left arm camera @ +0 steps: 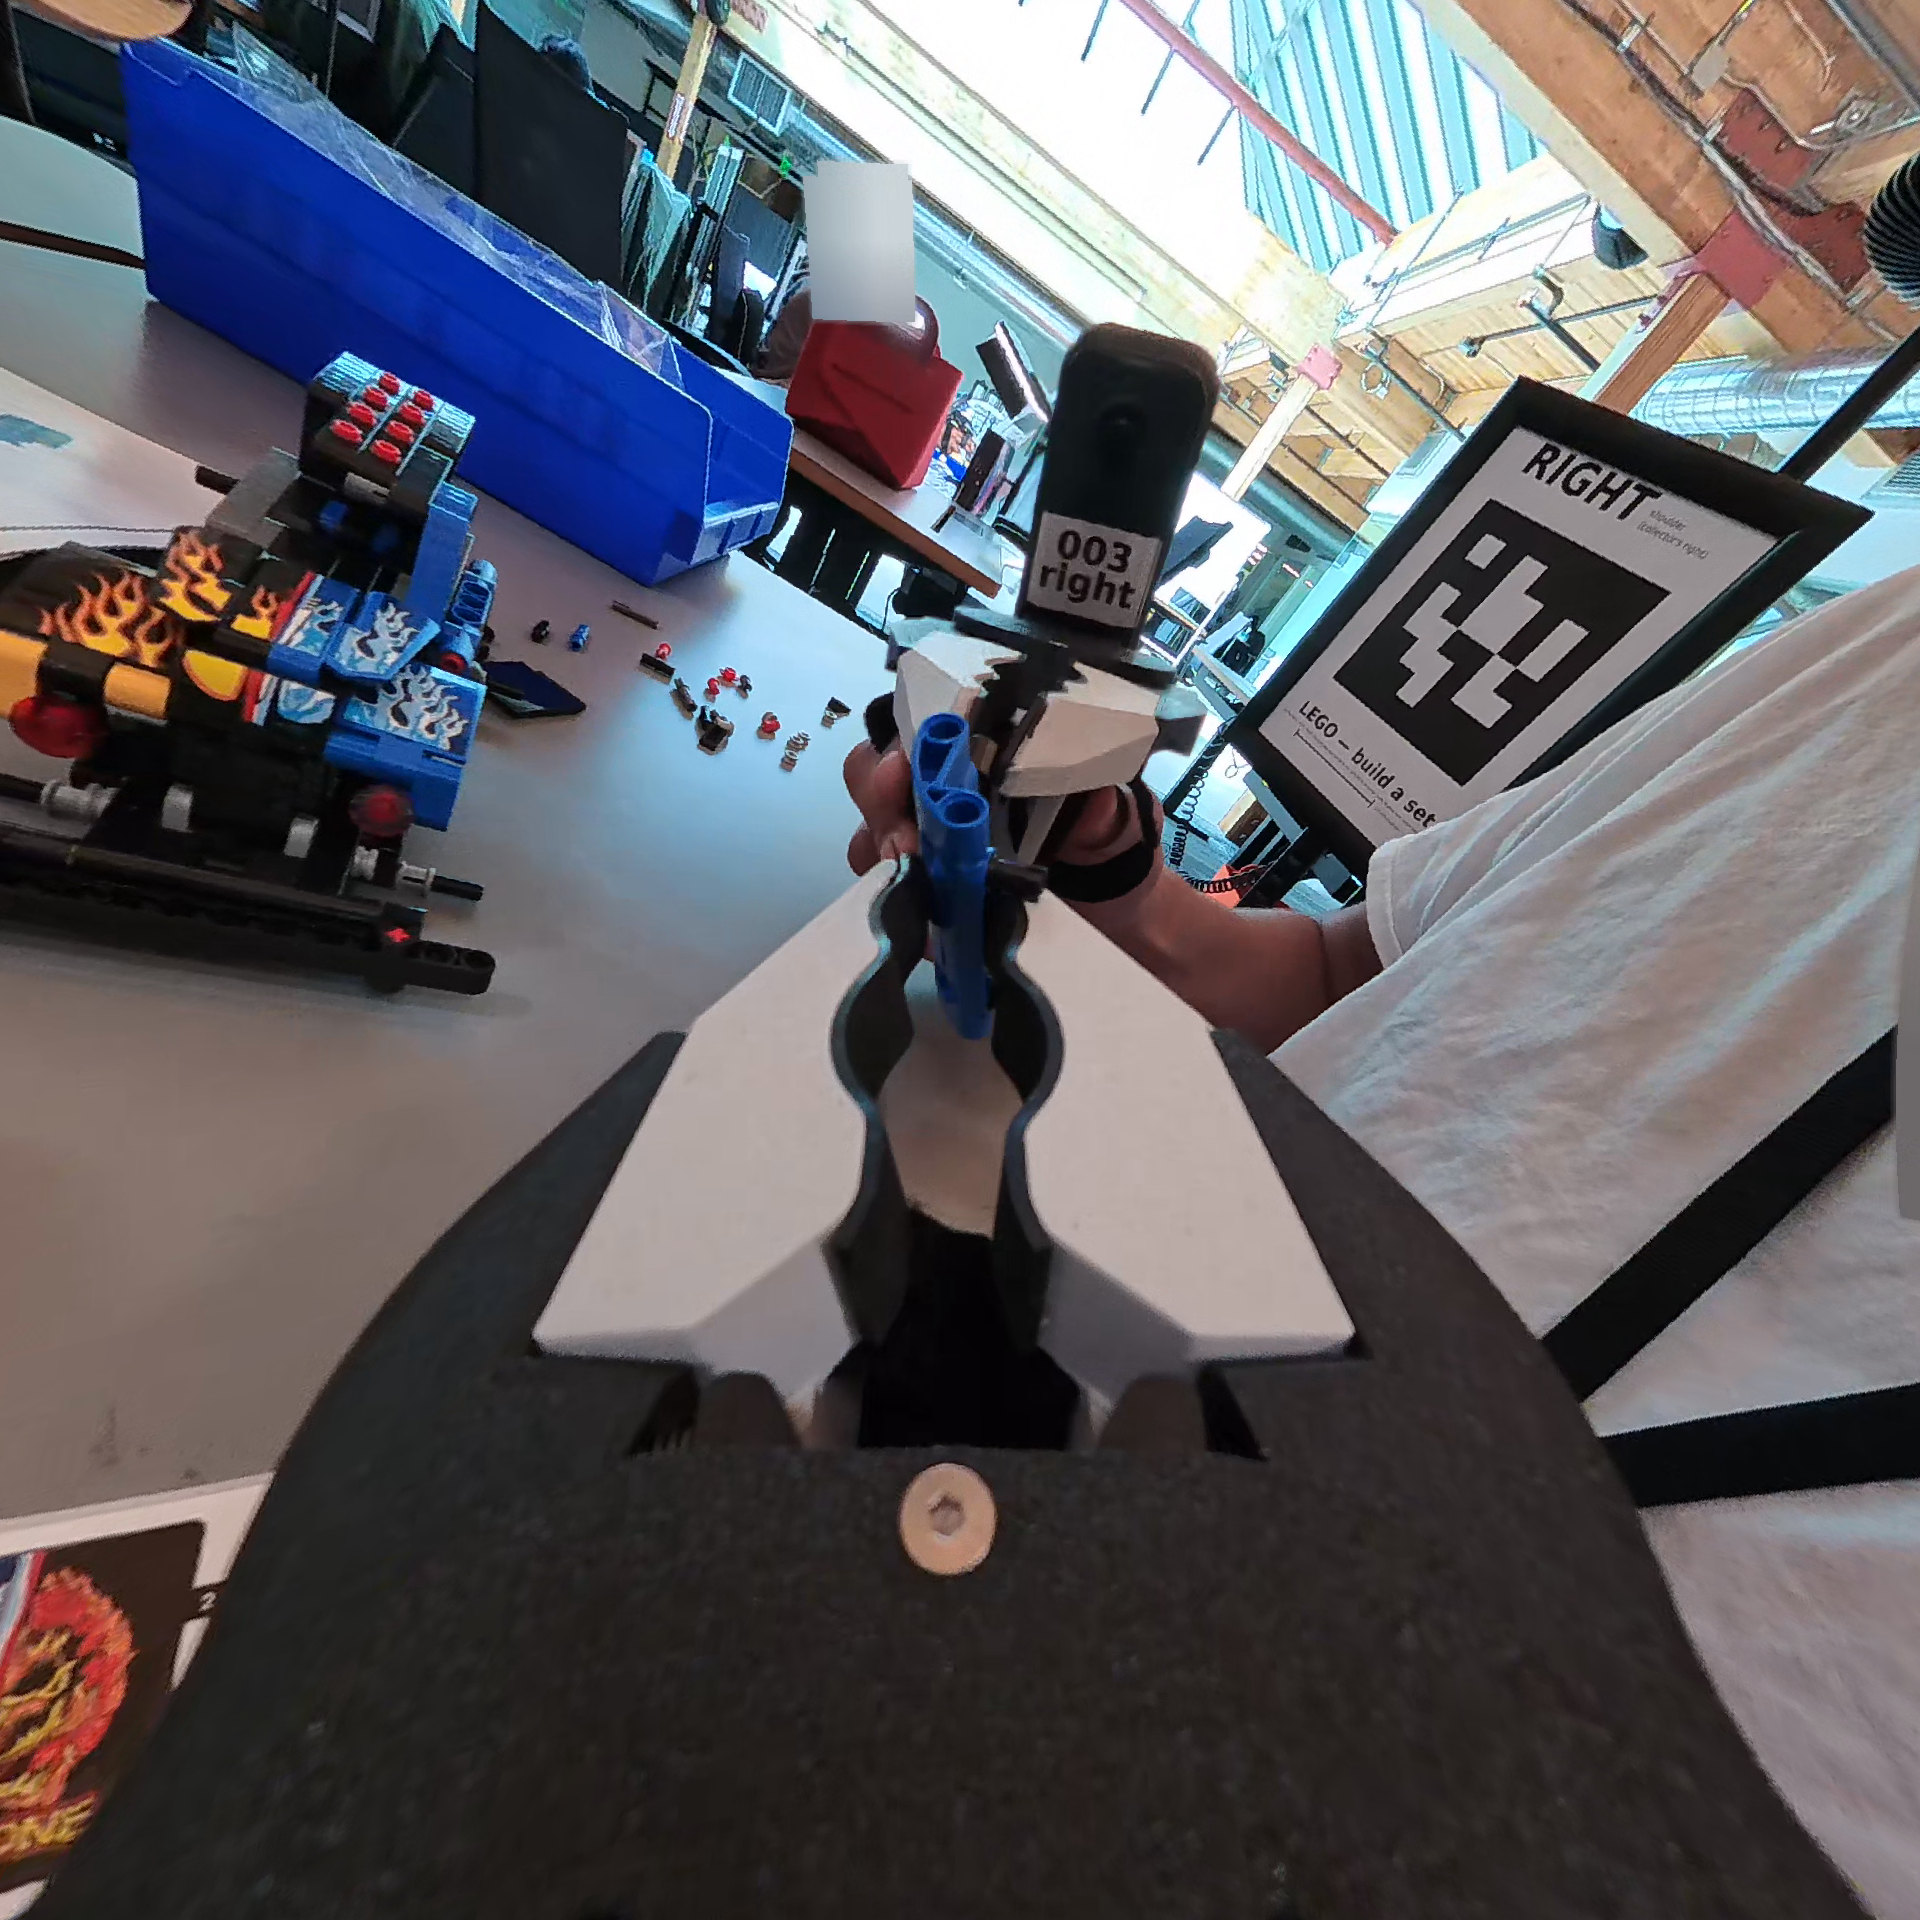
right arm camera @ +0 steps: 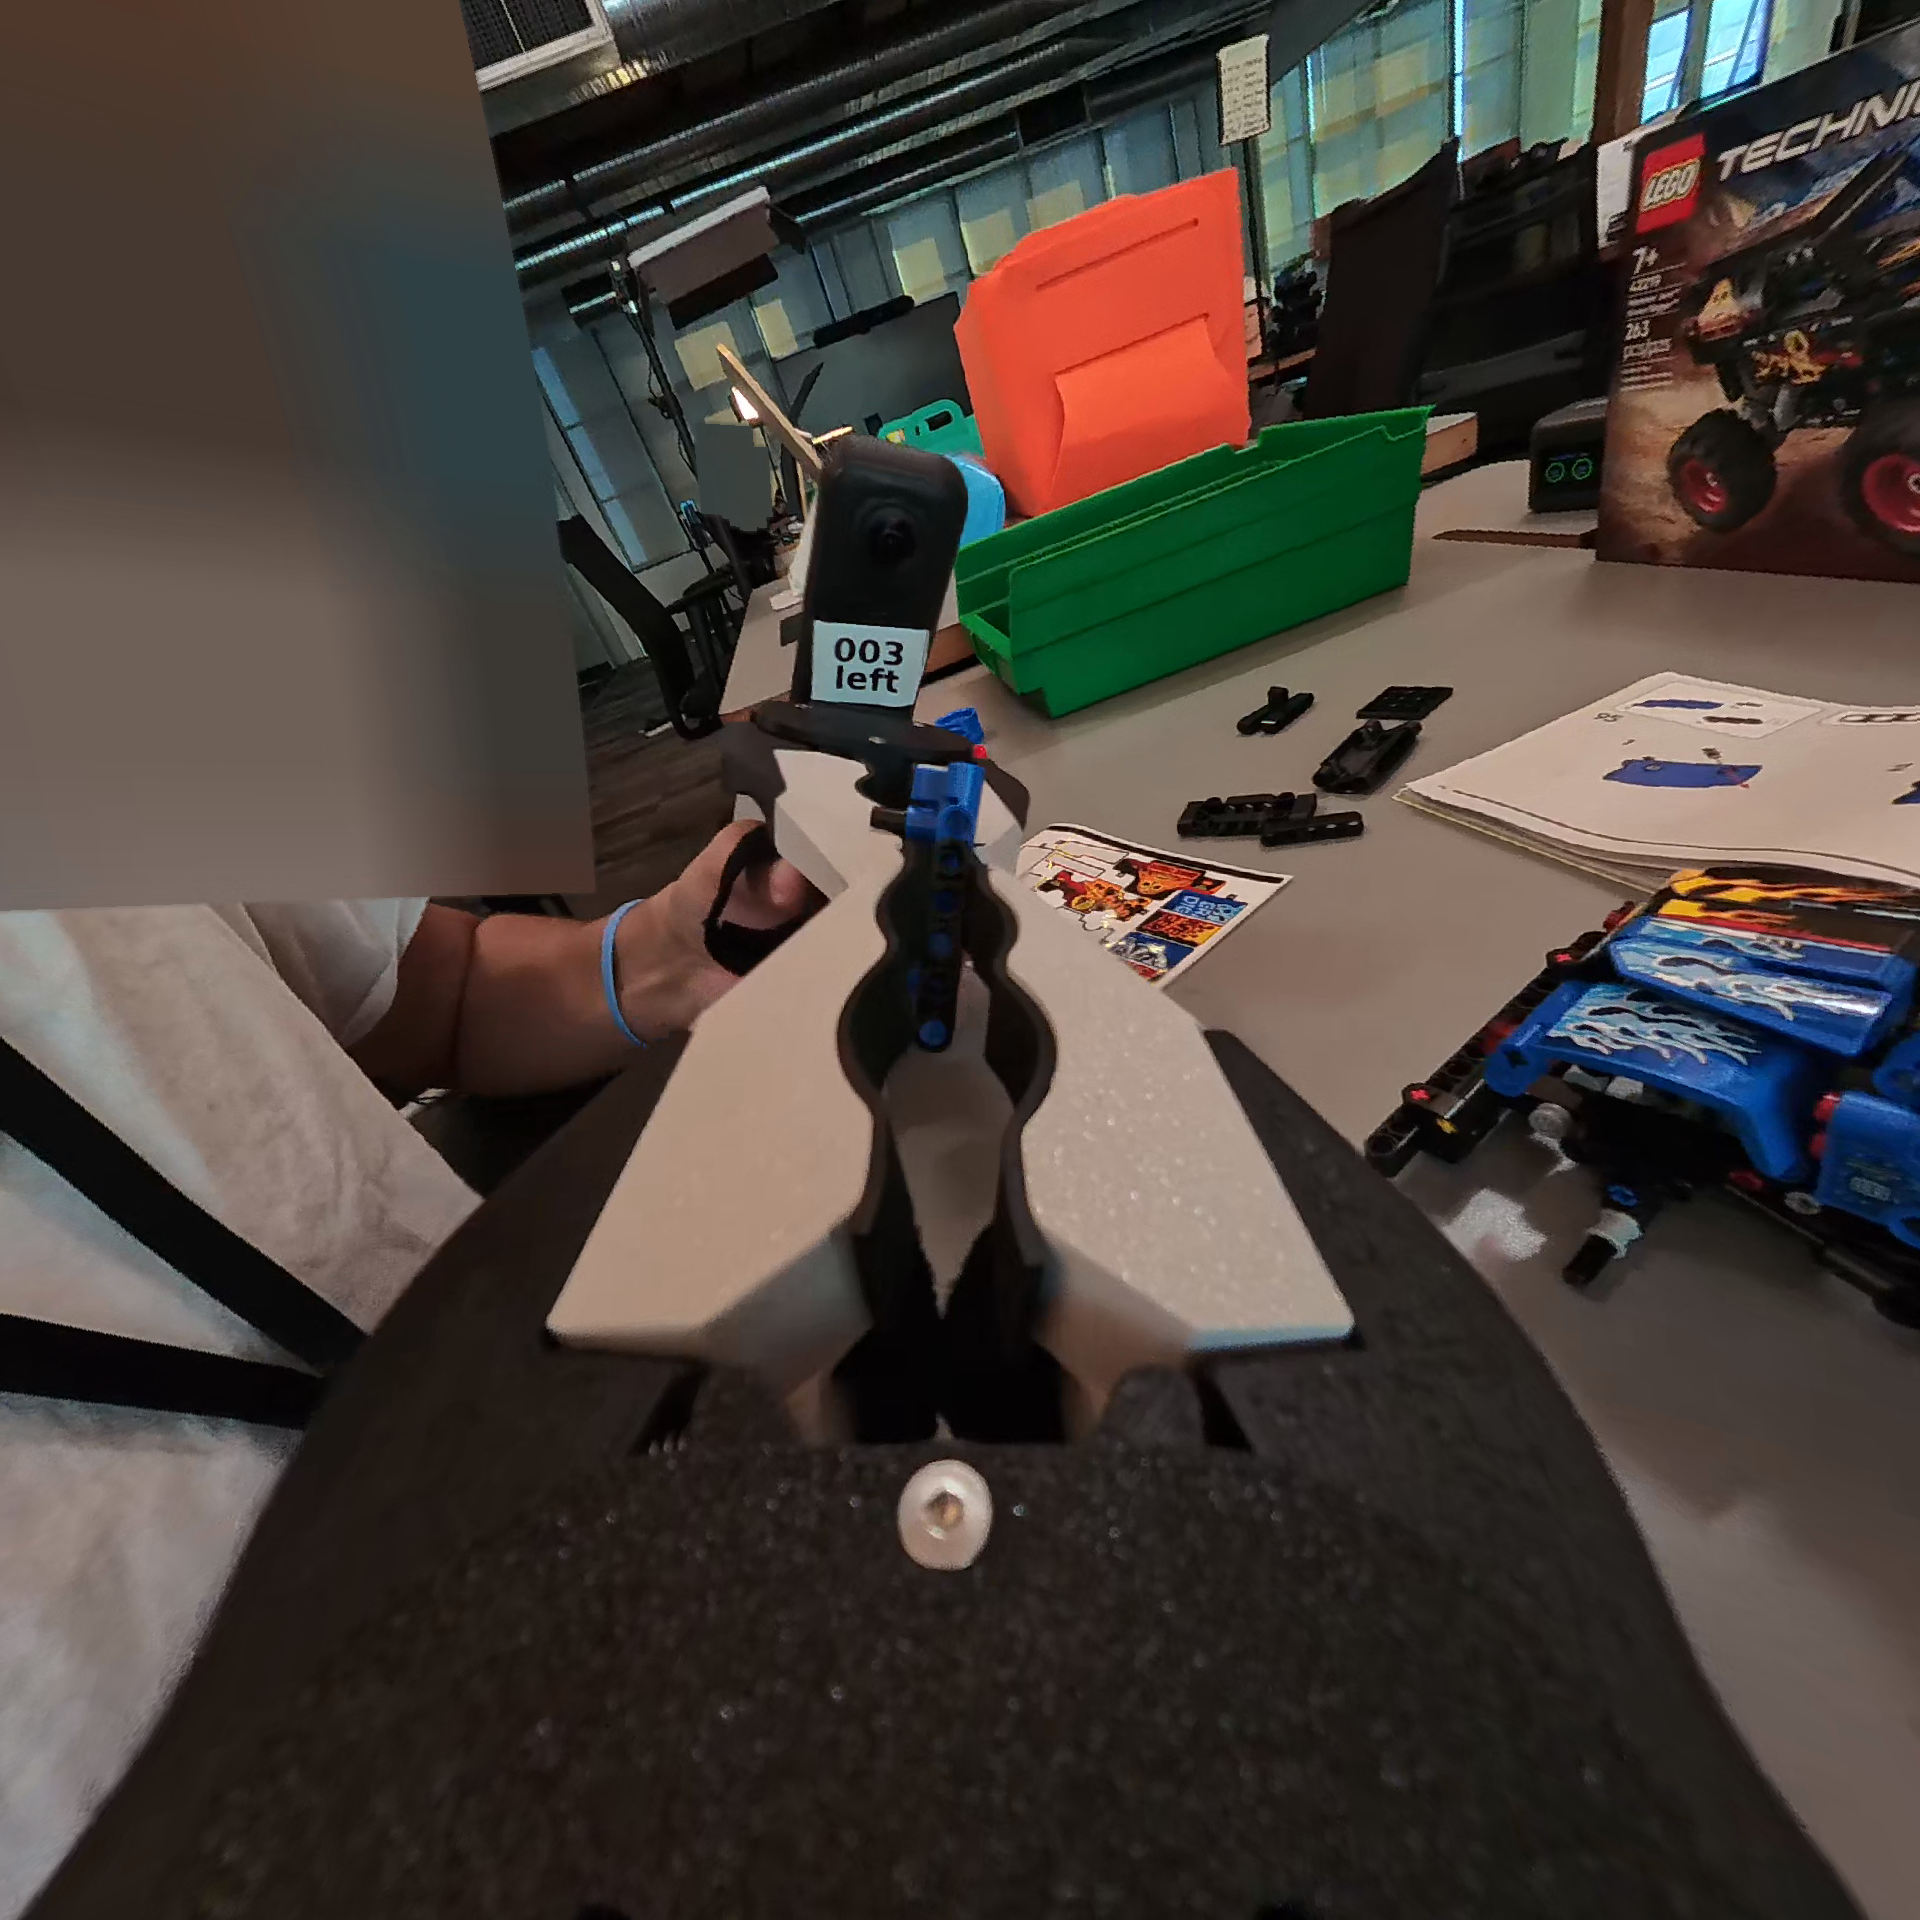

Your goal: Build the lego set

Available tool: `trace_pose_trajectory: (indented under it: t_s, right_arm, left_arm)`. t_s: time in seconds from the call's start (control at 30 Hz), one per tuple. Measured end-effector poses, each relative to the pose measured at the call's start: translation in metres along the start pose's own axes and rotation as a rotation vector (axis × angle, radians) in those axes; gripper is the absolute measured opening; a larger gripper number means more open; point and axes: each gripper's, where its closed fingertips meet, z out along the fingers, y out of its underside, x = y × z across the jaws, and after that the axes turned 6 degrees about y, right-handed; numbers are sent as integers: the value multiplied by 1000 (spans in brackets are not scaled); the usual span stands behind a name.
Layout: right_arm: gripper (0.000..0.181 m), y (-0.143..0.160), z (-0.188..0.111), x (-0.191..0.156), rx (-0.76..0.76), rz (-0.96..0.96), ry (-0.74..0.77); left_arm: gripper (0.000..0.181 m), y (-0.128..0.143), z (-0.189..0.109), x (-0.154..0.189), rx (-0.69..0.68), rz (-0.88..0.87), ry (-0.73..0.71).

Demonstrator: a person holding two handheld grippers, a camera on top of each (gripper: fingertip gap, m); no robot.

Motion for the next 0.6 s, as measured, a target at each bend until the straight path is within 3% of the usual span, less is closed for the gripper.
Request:
trace_pose_trajectory:
  t_s: [0.33,0.6]
  right_arm:
    - [6,2,0,-1,-16,-87,52]
    - [6,5,1,1,-34,-171,104]
  left_arm:
    - [8,2,0,2,-22,29,-5]
    - [8,3,-1,2,-12,-62,42]
